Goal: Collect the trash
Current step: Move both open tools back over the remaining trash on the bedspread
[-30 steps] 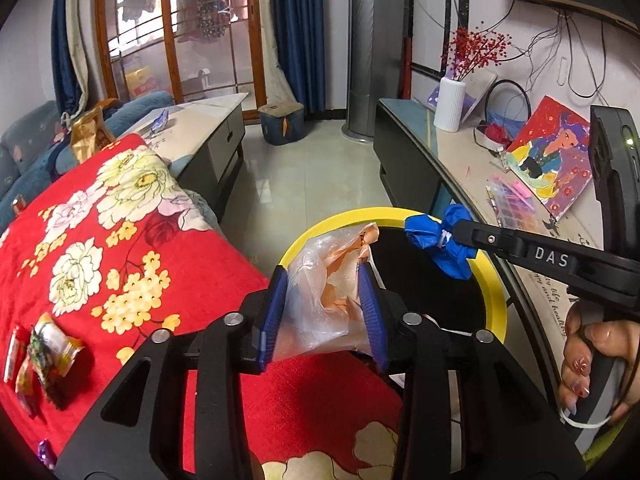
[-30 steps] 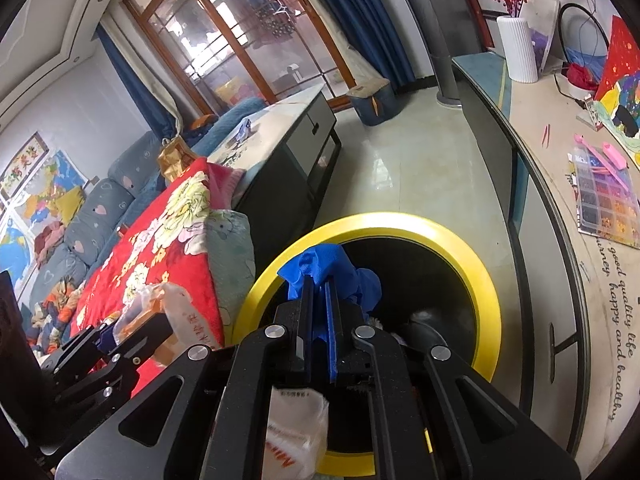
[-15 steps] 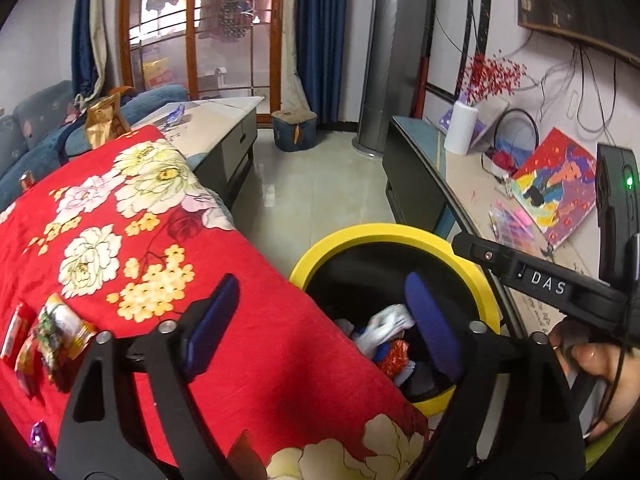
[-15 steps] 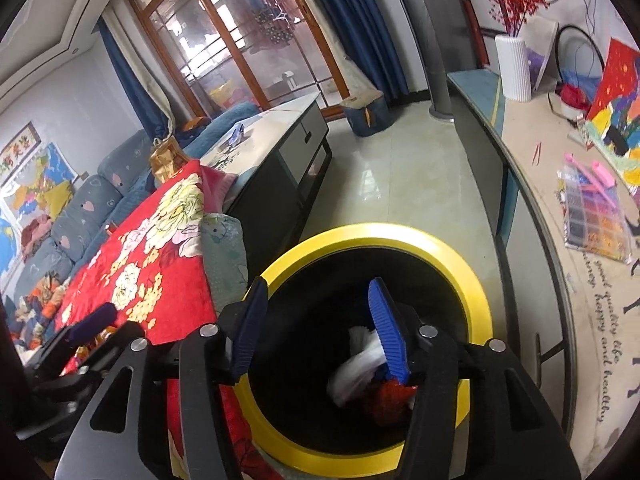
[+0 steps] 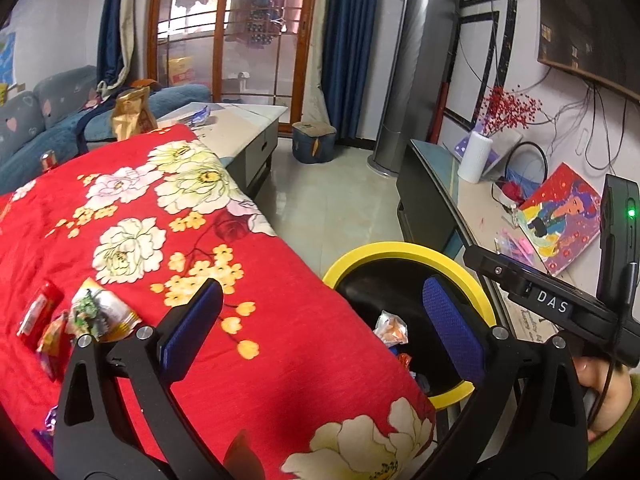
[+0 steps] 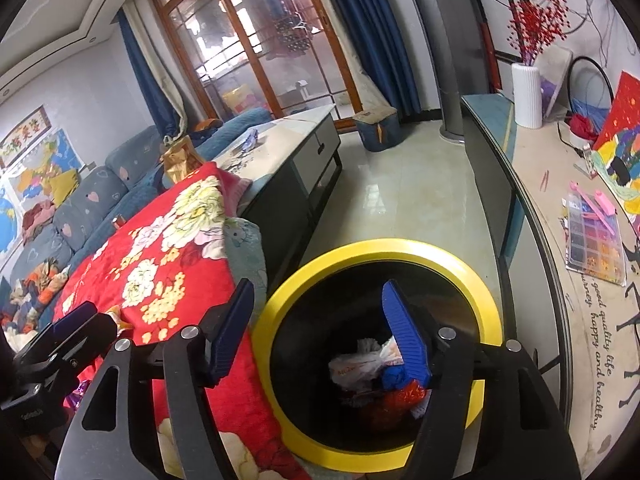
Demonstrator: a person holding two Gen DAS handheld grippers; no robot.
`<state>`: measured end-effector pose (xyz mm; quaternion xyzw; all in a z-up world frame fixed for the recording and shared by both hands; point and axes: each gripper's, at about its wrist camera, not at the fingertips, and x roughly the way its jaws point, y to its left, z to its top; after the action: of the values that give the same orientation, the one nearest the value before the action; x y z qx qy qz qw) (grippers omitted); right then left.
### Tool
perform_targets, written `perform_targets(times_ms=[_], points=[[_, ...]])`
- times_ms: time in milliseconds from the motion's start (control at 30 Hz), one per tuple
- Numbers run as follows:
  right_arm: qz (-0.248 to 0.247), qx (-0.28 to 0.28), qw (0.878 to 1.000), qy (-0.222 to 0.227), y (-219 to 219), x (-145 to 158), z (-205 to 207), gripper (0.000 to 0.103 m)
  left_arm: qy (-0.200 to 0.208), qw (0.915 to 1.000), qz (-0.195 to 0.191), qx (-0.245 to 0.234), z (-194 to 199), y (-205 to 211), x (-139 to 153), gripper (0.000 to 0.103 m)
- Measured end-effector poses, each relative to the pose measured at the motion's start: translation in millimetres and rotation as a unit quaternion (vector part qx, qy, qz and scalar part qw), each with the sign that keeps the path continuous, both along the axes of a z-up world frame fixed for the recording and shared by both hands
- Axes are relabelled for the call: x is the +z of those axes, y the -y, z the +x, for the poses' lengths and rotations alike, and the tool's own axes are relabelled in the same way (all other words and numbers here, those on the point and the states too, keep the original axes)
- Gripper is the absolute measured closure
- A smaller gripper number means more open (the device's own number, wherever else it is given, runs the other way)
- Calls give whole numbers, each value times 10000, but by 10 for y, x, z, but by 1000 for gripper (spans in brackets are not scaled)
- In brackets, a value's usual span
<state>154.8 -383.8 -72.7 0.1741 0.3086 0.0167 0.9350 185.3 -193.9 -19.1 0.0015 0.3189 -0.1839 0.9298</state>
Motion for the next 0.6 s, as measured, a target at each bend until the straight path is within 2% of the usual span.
perform_targets(times_ms=[600], points=[[-230,618,9975,257,-602,269,-43,31,170,9969,-159,750,-147,-684,126,11]])
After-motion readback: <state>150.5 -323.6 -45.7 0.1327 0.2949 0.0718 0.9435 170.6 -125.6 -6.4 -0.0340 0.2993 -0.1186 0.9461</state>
